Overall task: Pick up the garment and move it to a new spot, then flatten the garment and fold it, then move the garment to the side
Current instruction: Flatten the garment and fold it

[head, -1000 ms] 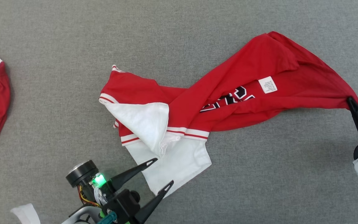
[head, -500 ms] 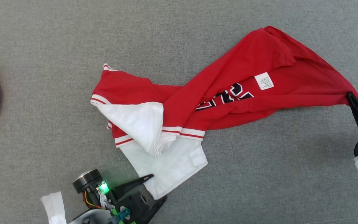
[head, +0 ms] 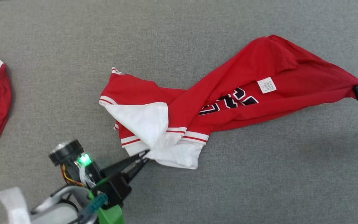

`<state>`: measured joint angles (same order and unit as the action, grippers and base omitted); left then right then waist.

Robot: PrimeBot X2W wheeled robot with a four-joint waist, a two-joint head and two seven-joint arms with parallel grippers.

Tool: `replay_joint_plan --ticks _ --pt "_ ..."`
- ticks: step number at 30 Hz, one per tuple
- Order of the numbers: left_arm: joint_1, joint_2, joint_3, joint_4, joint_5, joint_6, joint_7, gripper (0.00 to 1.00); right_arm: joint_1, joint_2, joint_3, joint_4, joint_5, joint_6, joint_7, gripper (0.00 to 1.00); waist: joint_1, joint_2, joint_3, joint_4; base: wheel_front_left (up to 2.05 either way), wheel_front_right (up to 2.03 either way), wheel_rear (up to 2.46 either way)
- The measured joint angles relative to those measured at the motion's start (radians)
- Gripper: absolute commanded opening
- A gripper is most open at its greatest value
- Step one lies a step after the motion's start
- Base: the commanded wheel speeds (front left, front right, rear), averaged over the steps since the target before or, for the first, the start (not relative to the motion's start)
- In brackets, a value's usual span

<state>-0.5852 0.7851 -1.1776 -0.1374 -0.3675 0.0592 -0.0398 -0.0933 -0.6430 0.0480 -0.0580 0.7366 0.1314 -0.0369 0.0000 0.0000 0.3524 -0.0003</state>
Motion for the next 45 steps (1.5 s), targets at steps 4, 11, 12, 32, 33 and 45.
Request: replay_joint_plan --ticks 4,11,12,32,33,45 --pt "-0.091 0.113 0.096 -0.172 -0.039 -0.007 0.023 0.0 -0.011 -0.019 -0.014 -0.058 0.018 0.0 0.001 0.0 0.0 0.0 -0.031 0.007 0.0 0.0 0.0" --pt "-0.364 0.271 0.314 -0.327 -0.158 -0.103 0.102 0.0 -0.209 -0.086 -0.058 -0.18 0.058 0.0 0.064 0.0 0.0 0.0 -0.064 -0.006 0.0 0.0 0.0" --pt "-0.401 0.274 0.342 -0.329 -0.176 -0.112 0.105 0.0 -0.238 -0.094 -0.061 -0.188 0.065 0.0 0.077 0.0 0.0 0.0 -0.064 -0.009 0.0 0.0 0.0" --pt "-1.319 -0.178 0.339 0.719 -0.152 -0.18 -0.174 0.0 -1.393 0.161 0.241 0.547 -0.207 0.0 -0.034 0.0 0.0002 0.0 0.219 -0.04 0.0 0.0 0.0" --pt "-1.34 -0.193 0.34 0.743 -0.133 -0.174 -0.193 0.0 -1.417 0.176 0.245 0.574 -0.221 0.0 -0.063 0.0 0.0002 0.0 0.231 -0.044 0.0 0.0 0.0" --pt "-1.145 -0.248 0.566 0.525 0.014 -0.162 -0.224 0.0 -1.457 0.183 0.324 0.785 -0.234 0.0 -0.22 0.0 0.0003 0.0 0.379 -0.039 0.0 0.0 0.0"
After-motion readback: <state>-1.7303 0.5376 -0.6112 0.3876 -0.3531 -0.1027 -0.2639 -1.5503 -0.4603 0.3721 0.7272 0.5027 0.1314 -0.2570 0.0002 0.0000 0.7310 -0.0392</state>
